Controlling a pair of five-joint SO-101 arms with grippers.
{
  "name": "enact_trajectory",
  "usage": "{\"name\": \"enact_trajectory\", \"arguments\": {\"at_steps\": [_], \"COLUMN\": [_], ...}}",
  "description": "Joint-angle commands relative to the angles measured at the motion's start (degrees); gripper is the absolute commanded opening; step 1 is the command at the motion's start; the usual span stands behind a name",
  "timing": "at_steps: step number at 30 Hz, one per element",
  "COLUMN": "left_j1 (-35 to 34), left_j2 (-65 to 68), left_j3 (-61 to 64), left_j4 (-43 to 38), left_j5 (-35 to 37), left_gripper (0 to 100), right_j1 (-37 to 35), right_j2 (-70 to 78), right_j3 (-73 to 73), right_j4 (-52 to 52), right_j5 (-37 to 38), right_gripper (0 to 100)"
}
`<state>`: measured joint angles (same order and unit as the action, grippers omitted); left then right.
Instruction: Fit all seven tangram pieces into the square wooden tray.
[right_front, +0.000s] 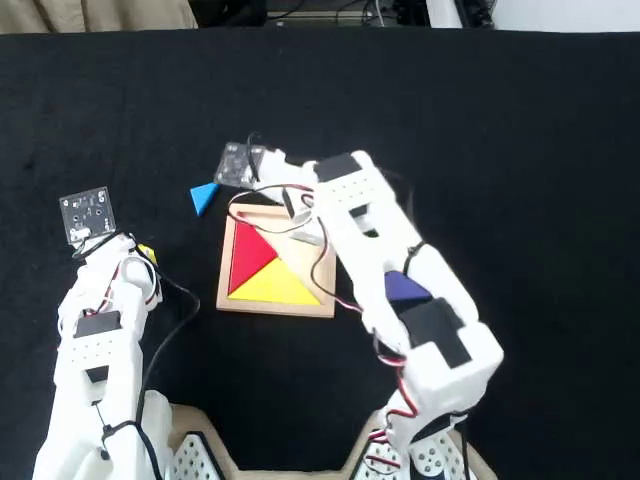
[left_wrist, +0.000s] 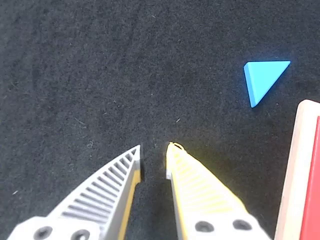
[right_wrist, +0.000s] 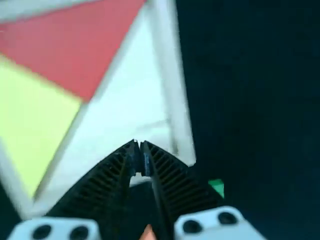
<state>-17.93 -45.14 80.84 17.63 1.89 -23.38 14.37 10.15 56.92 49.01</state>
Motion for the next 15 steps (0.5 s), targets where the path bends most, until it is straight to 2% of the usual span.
{"name": "enact_trajectory", "arguments": {"at_steps": [1, 7, 15], "left_j1": [0.8, 0.8, 0.8], "left_j2": [-1.1, -1.1, -1.1], "left_j3": [-0.3, -0.3, -0.3], "left_j4": [-1.0, -1.1, -1.1], "left_j5": [0.4, 0.4, 0.4], "left_gripper": [10, 10, 10], "right_j1": [-2.9, -5.2, -9.6], "right_j2": [4.1, 11.6, 11.8], "right_j3": [-1.4, -7.7, -8.4], "right_j4": [-4.4, -4.0, -0.8], "right_j5": [-3.3, -6.9, -7.2], "right_gripper": [1.1, 1.1, 1.1]}}
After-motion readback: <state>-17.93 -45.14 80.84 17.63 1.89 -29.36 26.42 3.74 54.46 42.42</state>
